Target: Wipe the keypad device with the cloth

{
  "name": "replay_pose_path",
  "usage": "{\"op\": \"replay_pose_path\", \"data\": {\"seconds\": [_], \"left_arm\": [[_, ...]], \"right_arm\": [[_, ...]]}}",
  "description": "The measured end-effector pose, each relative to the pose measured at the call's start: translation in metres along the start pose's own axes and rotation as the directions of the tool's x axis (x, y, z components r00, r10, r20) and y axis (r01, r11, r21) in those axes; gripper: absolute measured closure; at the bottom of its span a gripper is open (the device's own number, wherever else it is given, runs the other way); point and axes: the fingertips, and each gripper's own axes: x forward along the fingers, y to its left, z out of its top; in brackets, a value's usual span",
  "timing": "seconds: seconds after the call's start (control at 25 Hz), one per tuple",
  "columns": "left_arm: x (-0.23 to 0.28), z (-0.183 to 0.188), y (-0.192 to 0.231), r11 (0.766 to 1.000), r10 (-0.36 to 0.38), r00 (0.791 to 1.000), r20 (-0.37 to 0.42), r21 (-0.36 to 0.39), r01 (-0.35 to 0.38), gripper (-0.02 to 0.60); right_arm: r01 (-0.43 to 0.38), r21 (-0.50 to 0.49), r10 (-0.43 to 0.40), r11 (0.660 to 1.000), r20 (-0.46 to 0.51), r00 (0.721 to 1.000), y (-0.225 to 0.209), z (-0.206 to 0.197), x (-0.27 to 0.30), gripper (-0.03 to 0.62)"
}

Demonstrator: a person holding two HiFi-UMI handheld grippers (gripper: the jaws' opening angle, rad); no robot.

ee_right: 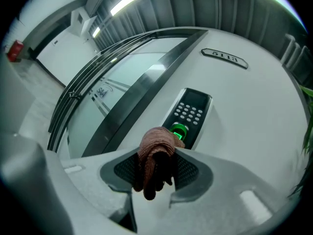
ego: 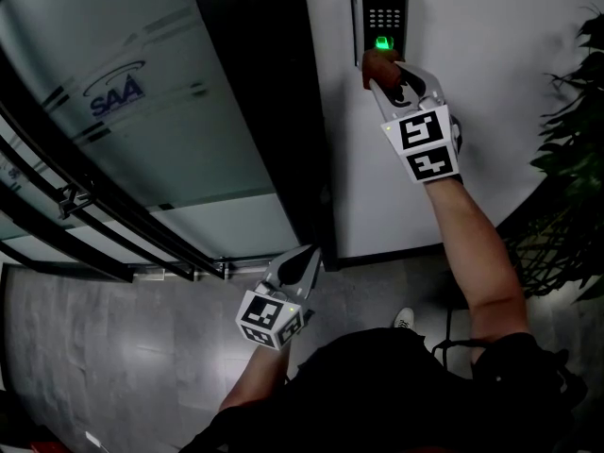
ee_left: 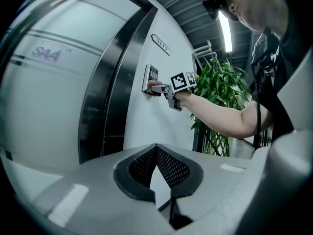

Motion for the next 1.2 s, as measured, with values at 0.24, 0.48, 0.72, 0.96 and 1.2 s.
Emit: {"op": "replay_pose_path", "data": {"seconds": [0.24,0.48,0.72,0.96,1.2], "left_arm": [[-0.002,-0.001,-0.002,1.0,-0.013,1.0,-0.004,-0.002,0.013,0.566],[-0.004,-0.001,-0.002,1.0,-0.017,1.0,-0.01,0.002,0.017,0.566],[-0.008,-0.001,0.0,1.0,-0.004,1.0,-0.006,0.011,0.004,0.566],[-0.01,0.004,0.0,1.0,-0.001,1.0,0.0,0.019,0.001,0.566],[-0.016,0.0,-0.001,0.999,-0.032,0.999,-0.016,0.027,0.033,0.566]], "right_arm": [[-0.026,0.006,0.026,1.0,-0.04,0.999,0.015,-0.016,-0.001,0.445],[-0.036,0.014,0.037,0.999,-0.064,0.997,0.021,-0.027,-0.001,0.445],[-0.059,0.036,0.063,0.998,-0.098,0.993,0.028,-0.04,-0.003,0.445],[-0.089,0.071,0.097,0.994,-0.11,0.989,0.035,-0.056,-0.021,0.445],[-0.184,0.227,0.188,0.956,0.003,0.982,0.078,-0.068,-0.094,0.445]]}}
